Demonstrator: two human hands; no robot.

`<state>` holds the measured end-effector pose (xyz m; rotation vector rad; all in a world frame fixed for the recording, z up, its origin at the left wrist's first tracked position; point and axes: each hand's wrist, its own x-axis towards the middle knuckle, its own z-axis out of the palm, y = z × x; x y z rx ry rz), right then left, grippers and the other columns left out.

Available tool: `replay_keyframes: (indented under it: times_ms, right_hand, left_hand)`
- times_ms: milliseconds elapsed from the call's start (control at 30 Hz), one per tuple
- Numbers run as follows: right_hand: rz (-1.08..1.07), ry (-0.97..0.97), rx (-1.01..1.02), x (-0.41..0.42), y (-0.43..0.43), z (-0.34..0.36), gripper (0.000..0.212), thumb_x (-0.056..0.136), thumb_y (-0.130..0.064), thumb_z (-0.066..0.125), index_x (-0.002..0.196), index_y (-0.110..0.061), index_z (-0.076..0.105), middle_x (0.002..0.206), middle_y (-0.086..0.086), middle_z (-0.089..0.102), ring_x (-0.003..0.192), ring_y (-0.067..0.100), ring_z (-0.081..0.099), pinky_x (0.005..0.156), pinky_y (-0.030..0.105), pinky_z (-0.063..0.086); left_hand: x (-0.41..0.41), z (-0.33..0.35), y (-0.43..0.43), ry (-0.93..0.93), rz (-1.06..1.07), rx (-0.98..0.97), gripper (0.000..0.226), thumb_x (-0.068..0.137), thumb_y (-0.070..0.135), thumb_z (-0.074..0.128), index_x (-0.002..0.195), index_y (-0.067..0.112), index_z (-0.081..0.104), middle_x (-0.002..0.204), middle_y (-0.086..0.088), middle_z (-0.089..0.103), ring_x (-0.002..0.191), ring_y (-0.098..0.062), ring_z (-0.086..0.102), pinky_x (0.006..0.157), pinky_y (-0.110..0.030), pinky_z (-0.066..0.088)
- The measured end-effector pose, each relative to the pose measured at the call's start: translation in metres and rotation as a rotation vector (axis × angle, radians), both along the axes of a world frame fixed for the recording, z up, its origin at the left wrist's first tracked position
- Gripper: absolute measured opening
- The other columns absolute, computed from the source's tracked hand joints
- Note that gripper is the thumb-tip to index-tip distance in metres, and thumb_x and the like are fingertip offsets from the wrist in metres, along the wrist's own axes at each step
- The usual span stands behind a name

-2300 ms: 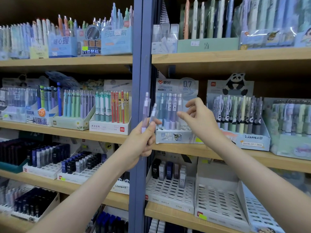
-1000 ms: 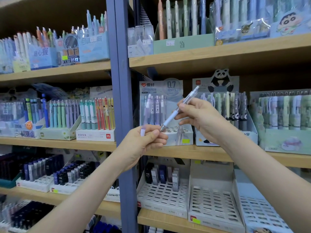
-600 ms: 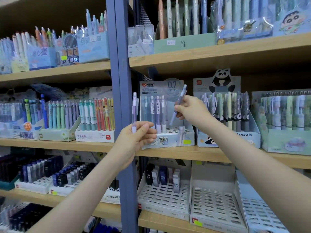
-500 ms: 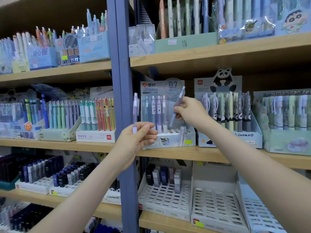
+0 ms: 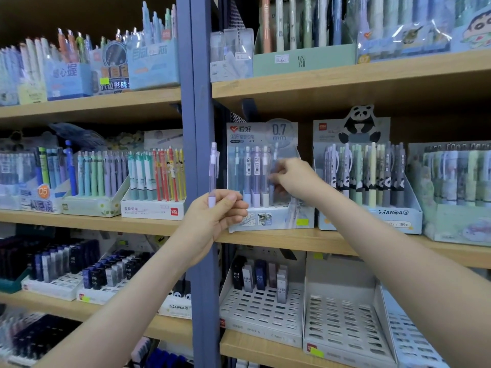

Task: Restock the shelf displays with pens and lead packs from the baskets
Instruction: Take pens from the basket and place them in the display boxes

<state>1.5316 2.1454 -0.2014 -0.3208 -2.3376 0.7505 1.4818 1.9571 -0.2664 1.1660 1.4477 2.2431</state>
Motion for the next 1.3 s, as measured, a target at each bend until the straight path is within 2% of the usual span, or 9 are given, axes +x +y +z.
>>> replay_keyframes:
  times_ms: [200,333,500,567,667,733,933,1067,1300]
  right_hand:
    - [-0.011,-0.098,0.023,-0.005,-0.003,-0.003,0.019,0.095,-0.015,0.056,0.111,-0.006,0.06,0.084,0.005,0.064,0.079,0.021,0.064,0.083,0.038,0.055]
    - [-0.141,-0.148,0.189,0.003,-0.006,0.0,0.028,0.095,-0.014,0.055,0.122,-0.008,0.059,0.111,0.011,0.063,0.093,0.023,0.059,0.077,0.03,0.047]
    - [-0.038,0.387,0.118,0.04,-0.045,-0.005,0.019,0.096,-0.028,0.053,0.11,-0.015,0.055,0.091,-0.003,0.059,0.079,0.007,0.054,0.069,0.022,0.045]
    - [0.164,0.315,0.006,0.054,-0.069,-0.009,0.017,0.092,-0.033,0.059,0.102,-0.018,0.06,0.09,-0.005,0.062,0.082,0.006,0.057,0.067,0.014,0.045]
    - [0.355,0.128,-0.125,0.057,-0.083,-0.017,0.011,0.092,-0.023,0.06,0.086,-0.015,0.066,0.077,-0.002,0.066,0.067,0.016,0.06,0.066,0.026,0.05]
    - [0.354,0.209,-0.175,0.057,-0.074,-0.014,0.013,0.094,-0.019,0.057,0.088,-0.011,0.065,0.073,-0.003,0.063,0.064,0.009,0.059,0.064,0.024,0.05]
    - [0.095,0.475,-0.151,0.058,-0.03,-0.005,0.009,0.099,-0.021,0.049,0.095,-0.013,0.053,0.085,0.008,0.066,0.077,0.015,0.065,0.074,0.03,0.057]
    - [0.004,0.326,-0.059,0.043,-0.02,-0.019,0.006,0.098,-0.021,0.049,0.093,-0.018,0.053,0.083,0.006,0.068,0.082,0.02,0.066,0.082,0.044,0.055]
    - [-0.003,0.254,0.033,0.029,-0.016,-0.013,0.009,0.097,-0.022,0.05,0.092,-0.016,0.054,0.082,0.008,0.069,0.083,0.026,0.067,0.08,0.042,0.055]
  left_hand:
    - [0.0,-0.001,-0.002,-0.023,-0.016,-0.001,0.013,0.096,0.007,0.05,0.092,0.003,0.061,0.073,-0.005,0.07,0.066,-0.009,0.066,0.063,-0.016,0.055]
    - [0.003,-0.002,-0.004,-0.004,-0.016,-0.028,0.012,0.096,0.007,0.051,0.092,0.004,0.061,0.073,-0.005,0.069,0.065,-0.01,0.065,0.064,-0.018,0.055]
    - [0.008,0.0,-0.001,0.066,0.006,-0.068,0.012,0.097,0.008,0.052,0.09,0.004,0.062,0.073,-0.006,0.068,0.064,-0.01,0.064,0.064,-0.018,0.054]
    - [0.012,0.003,0.003,0.136,0.022,-0.107,0.013,0.097,0.009,0.053,0.089,0.004,0.062,0.074,-0.006,0.067,0.064,-0.012,0.063,0.063,-0.019,0.053]
    - [0.021,0.007,0.011,0.267,0.072,-0.212,0.016,0.098,0.016,0.054,0.091,0.005,0.064,0.073,-0.003,0.069,0.067,-0.013,0.064,0.066,-0.022,0.054]
    - [0.024,0.008,0.015,0.373,0.203,-0.294,0.015,0.097,0.023,0.055,0.094,0.01,0.063,0.079,0.002,0.069,0.074,-0.014,0.065,0.067,-0.021,0.052]
    - [-0.013,-0.014,0.018,1.229,0.94,-0.285,0.042,0.087,0.04,0.051,0.12,0.014,0.057,0.118,-0.003,0.057,0.109,-0.016,0.048,0.092,-0.03,0.035]
    - [-0.025,-0.03,0.025,1.367,0.962,-0.339,0.038,0.087,0.037,0.049,0.112,0.011,0.061,0.107,-0.007,0.058,0.098,-0.025,0.058,0.085,-0.035,0.046]
    - [-0.034,-0.037,0.026,1.528,1.031,-0.251,0.031,0.09,0.029,0.047,0.104,0.007,0.065,0.094,-0.009,0.06,0.084,-0.027,0.059,0.077,-0.035,0.047]
